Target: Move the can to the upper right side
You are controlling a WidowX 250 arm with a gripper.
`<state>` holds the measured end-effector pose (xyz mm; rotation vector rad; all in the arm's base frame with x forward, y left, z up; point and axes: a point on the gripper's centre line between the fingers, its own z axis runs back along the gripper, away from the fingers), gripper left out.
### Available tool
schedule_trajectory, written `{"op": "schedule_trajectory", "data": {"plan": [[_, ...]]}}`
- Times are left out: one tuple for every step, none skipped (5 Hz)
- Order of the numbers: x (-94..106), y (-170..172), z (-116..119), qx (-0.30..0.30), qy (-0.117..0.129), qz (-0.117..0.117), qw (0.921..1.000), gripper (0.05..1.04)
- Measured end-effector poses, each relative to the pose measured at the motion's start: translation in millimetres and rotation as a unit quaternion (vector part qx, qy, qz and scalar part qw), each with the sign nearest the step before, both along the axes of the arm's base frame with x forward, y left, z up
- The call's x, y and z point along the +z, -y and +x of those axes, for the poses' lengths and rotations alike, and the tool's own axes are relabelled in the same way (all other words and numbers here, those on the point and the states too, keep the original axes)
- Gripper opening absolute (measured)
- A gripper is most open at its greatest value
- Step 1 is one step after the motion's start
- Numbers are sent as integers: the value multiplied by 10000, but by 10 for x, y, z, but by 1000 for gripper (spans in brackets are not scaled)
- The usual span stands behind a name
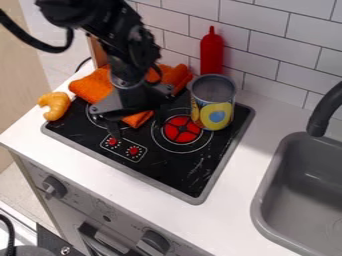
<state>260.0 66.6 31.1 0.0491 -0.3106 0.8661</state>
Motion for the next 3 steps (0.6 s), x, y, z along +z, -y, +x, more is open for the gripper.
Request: {"op": "schedule_trajectory", "data": {"plan": [[22, -140, 116, -147, -14, 104, 9998, 997], [87, -295, 258, -832, 3, 57, 9965, 997], [134, -436, 350, -940, 261, 149, 9951, 997]]}}
